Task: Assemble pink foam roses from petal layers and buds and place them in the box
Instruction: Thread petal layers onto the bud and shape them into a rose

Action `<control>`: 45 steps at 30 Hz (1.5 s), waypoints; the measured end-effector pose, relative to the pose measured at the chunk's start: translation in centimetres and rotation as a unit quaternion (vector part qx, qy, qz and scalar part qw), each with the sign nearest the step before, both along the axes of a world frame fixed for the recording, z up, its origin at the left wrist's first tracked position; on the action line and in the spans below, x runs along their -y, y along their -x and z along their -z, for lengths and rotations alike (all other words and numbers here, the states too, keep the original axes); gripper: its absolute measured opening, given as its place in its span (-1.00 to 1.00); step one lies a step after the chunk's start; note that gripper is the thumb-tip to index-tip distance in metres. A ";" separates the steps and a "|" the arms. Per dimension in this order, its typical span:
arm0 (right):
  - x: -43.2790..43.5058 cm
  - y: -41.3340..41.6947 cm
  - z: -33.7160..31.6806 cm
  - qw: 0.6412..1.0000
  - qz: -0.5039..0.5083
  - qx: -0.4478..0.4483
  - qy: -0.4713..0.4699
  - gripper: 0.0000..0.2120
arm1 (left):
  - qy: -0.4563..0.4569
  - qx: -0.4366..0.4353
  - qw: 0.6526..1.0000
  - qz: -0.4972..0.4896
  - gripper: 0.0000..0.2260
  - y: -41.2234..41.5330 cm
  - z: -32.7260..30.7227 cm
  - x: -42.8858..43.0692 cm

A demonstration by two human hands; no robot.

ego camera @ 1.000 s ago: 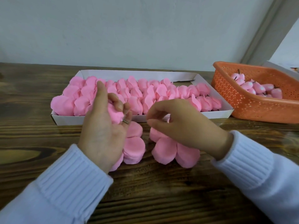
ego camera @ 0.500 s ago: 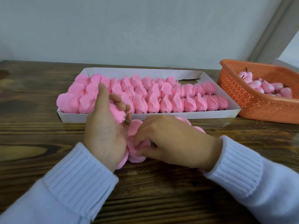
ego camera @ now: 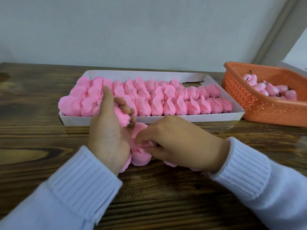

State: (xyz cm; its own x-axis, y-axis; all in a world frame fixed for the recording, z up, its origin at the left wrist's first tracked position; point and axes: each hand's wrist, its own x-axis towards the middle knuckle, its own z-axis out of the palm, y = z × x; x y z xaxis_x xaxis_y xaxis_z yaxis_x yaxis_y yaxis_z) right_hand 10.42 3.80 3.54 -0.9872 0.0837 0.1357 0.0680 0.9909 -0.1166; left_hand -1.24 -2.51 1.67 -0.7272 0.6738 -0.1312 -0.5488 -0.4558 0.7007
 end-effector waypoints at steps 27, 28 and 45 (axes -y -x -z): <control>-1.7 -1.1 0.1 0.948 0.114 -0.249 0.163 -0.82 | -0.052 0.026 0.998 0.010 -0.54 0.1 -0.4 0.6; -1.9 -1.4 0.1 0.935 0.115 -0.269 0.198 -0.82 | -0.056 0.023 0.998 0.011 -0.54 0.0 -0.3 0.6; -4.1 -3.8 1.8 0.806 0.303 -0.361 0.358 -0.69 | 0.002 -0.203 0.979 0.020 -0.41 -0.3 -2.2 -1.4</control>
State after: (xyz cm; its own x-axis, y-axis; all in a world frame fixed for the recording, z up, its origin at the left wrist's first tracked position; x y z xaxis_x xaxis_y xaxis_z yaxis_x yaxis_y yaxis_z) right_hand 14.20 7.94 1.76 -0.4208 0.8330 0.3592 0.1731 0.4624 -0.8696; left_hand -0.97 -1.11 3.86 -0.6931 0.7027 0.1611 -0.2414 -0.4368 0.8666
